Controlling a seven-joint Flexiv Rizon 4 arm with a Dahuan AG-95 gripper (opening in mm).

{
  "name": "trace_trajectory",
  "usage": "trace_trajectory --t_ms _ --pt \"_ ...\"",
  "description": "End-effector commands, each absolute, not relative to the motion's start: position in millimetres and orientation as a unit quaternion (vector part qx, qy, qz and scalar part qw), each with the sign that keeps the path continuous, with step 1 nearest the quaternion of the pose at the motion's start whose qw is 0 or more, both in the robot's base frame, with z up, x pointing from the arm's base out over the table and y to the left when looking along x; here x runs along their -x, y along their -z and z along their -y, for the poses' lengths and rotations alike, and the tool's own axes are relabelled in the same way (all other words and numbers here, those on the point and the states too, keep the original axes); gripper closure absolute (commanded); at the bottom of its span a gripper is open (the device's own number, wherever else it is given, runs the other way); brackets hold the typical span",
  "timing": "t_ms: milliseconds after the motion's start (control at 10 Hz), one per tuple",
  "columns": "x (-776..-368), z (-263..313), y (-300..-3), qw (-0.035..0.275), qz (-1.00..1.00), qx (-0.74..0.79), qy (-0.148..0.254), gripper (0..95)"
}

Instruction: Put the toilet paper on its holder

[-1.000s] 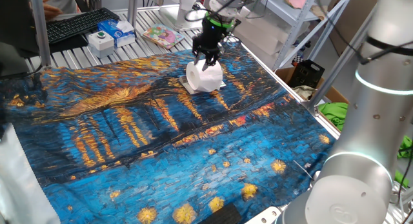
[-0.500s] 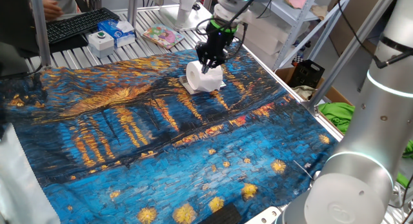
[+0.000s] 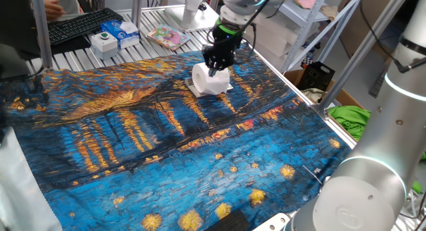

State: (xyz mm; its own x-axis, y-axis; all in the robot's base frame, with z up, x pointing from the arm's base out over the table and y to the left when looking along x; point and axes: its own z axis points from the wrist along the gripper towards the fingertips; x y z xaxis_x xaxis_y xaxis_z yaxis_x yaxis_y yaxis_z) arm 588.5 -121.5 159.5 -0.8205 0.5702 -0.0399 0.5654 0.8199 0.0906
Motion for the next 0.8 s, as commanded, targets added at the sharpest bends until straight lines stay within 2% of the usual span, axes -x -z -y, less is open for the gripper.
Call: trace_trajectory --t_ms 100,500,800 --pt "-591.8 121.6 -158.3 0.023 -0.982 -0.177 -0.053 95.0" --pt "-591.8 121.6 -158.3 0.025 -0.998 -0.018 -0.047 95.0" --pt "-591.8 121.6 -158.3 0.026 -0.996 0.089 -0.016 95.0"
